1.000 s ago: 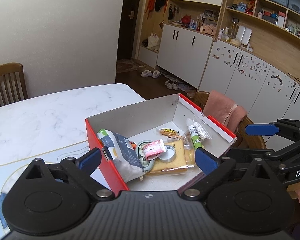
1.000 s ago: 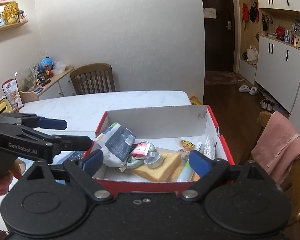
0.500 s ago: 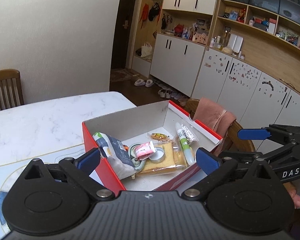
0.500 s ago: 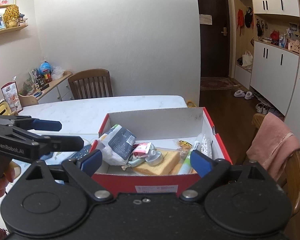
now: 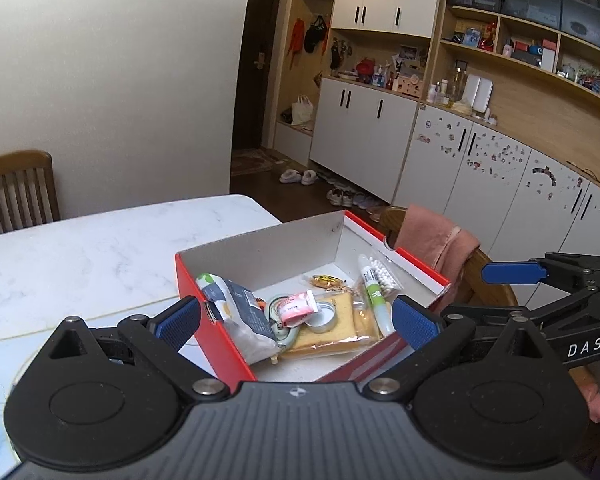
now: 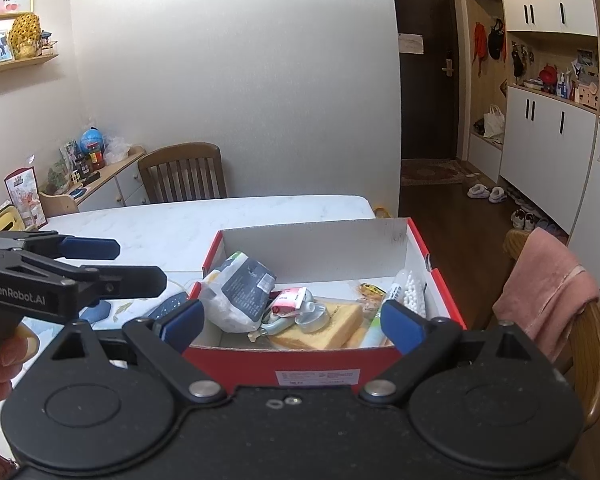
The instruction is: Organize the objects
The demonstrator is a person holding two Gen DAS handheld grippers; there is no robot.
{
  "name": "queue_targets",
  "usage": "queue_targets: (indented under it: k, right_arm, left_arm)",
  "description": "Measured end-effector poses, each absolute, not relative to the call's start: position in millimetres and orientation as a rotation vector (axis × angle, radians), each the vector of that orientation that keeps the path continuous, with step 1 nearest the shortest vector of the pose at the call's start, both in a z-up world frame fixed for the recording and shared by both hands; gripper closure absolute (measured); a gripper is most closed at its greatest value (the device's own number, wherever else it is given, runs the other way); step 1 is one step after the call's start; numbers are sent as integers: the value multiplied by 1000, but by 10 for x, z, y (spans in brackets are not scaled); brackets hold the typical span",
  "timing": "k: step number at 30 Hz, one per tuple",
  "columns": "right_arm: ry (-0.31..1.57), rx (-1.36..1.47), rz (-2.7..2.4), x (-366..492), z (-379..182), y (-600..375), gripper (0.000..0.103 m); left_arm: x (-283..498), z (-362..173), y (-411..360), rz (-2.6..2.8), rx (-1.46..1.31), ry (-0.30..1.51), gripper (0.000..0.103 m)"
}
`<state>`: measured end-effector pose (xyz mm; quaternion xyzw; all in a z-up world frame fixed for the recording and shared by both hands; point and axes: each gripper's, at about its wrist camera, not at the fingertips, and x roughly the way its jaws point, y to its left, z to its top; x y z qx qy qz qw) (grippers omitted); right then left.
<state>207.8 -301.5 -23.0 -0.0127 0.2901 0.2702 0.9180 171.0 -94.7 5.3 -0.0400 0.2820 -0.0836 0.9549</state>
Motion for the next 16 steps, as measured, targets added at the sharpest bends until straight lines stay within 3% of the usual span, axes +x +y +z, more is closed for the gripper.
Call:
queue_targets:
  k: [16]
  right_arm:
    - [609,-41,545,2047,-291,-3010,8]
  left_arm:
    - [1707,44,-961,-185,-69,574,1]
